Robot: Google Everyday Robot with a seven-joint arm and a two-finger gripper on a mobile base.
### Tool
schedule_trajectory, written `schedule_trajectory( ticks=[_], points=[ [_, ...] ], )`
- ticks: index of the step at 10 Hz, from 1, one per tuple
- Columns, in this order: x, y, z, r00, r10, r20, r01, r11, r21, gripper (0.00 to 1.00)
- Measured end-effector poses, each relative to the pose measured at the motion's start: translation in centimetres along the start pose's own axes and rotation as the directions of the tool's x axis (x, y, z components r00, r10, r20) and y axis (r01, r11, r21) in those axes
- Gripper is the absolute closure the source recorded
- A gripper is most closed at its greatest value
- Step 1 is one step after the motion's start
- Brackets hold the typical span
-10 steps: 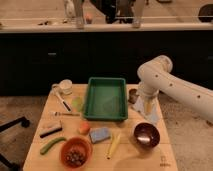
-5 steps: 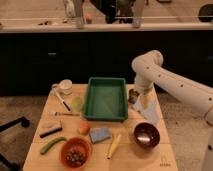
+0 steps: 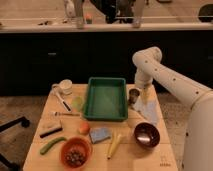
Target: Stack cups on top of each other
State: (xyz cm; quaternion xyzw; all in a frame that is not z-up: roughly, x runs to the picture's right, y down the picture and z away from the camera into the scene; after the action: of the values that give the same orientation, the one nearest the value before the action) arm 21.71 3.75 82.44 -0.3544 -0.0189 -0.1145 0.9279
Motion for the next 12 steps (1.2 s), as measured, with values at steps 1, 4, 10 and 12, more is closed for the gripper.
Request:
schedule_trajectory(
  ticks=[1, 4, 10, 12],
  points=[
    [0.6, -0.2, 0.5, 1.0, 0.01, 0.005, -0.01, 1.0, -0.015, 0.2],
    [1.6, -0.7, 2.0, 1.0, 0.026, 0.009, -0.026, 0.998, -0.053, 0.2],
    [1.5, -0.4, 4.6, 1.0, 0.009, -0.03, -0.013, 0.994, -0.11, 0.2],
    [1.4, 0.0, 5.0, 0.999, 0.002, -0.044, -0.007, 0.993, -0.119, 0.2]
  ],
)
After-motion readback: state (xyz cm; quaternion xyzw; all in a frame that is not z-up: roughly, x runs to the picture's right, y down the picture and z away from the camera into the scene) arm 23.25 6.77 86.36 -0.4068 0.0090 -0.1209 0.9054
